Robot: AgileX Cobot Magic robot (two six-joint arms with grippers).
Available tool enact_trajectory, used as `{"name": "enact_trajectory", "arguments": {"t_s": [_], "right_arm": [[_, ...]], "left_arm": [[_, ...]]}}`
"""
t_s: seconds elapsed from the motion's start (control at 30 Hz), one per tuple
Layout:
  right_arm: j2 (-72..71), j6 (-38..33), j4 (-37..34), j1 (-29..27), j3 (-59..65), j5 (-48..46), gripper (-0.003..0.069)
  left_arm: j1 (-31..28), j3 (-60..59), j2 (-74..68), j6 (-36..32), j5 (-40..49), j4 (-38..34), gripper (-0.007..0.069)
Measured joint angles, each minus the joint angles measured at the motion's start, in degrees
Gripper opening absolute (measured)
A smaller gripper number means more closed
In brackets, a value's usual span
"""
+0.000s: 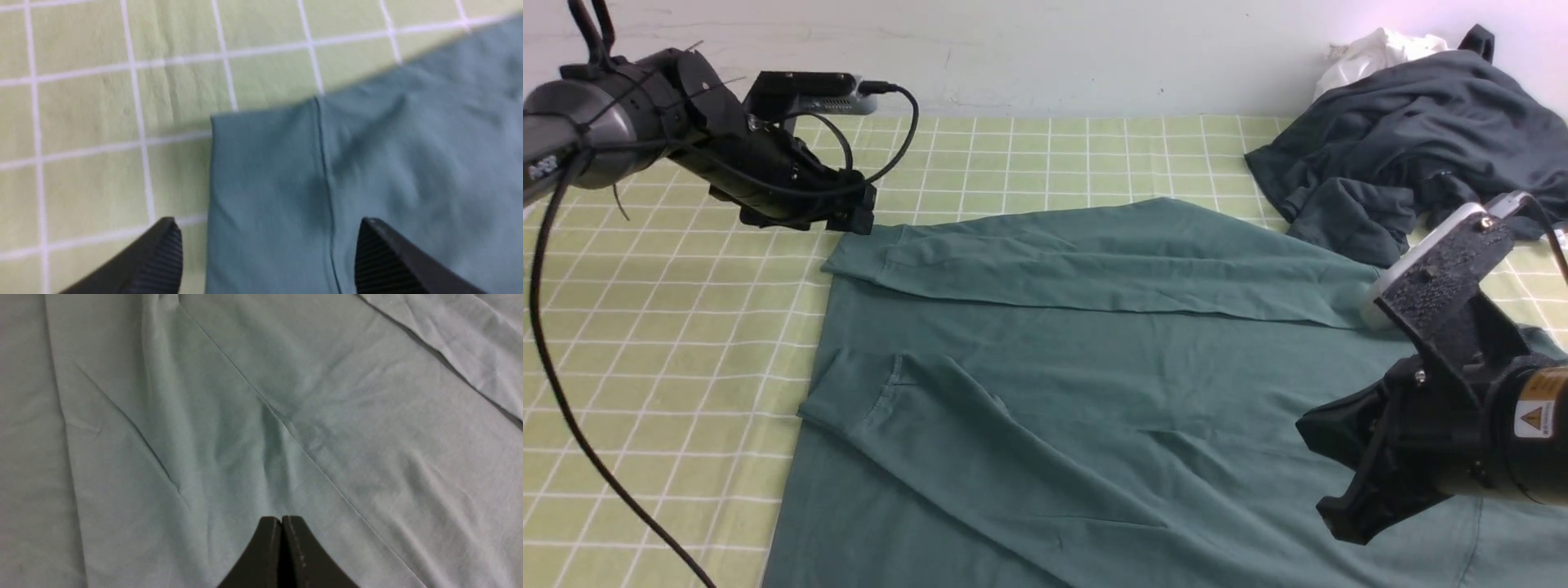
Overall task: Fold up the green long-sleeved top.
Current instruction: Use the left arm to clamp the cuff farthest from it
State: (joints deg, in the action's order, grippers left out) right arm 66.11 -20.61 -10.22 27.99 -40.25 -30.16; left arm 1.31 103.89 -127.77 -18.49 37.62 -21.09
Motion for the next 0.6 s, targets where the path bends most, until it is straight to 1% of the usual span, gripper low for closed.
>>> {"name": "enact_trajectory", "arguments": {"t_s": [0.1,0.13,0.17,0.2,0.23,0.27,0.3,0.33,0.4,0.47,0.6], "right_arm": [[0.0,-0.1,0.0,0.0,0.0,0.2,-0.0016],[0.0,-0.2,0.1,0.0,0.0,0.3,-0.0016],[0.0,-0.2,0.1,0.0,0.0,0.3,-0.0016],[0.0,-0.2,0.2,0.0,0.0,0.4,-0.0016],[0.0,-0.2,0.3,0.0,0.0,0.5,-0.0016],[0.0,-0.2,0.4,0.0,0.0,0.5,-0.0016],[0.0,-0.2,0.4,0.0,0.0,0.5,-0.0016],[0.0,-0.2,0.6,0.0,0.0,0.6,-0.0016],[0.0,-0.2,0.8,0.0,0.0,0.6,-0.0016],[0.0,-0.2,0.8,0.0,0.0,0.6,-0.0016],[0.0,-0.1,1.0,0.0,0.0,0.7,-0.0016]], "left_arm": [[0.0,3.2,-3.7,1.2,0.7,0.0,0.0465],[0.0,4.2,-4.7,1.4,1.2,0.0,0.0430],[0.0,4.3,-5.0,1.5,1.3,0.1,0.0424],[0.0,4.7,-5.5,1.7,1.4,0.1,0.0394],[0.0,5.0,-6.0,2.1,1.5,0.2,0.0322],[0.0,5.2,-6.0,2.2,1.5,0.2,0.0269],[0.0,5.2,-6.0,2.2,1.6,0.2,0.0246],[0.0,5.4,-6.0,2.4,1.7,0.2,0.0162],[0.1,5.5,-5.9,2.5,2.0,0.2,0.0051],[0.2,5.5,-5.7,2.5,3.3,0.2,0.0011],[0.5,5.5,-3.2,1.7,7.3,0.4,-0.0004]]}}
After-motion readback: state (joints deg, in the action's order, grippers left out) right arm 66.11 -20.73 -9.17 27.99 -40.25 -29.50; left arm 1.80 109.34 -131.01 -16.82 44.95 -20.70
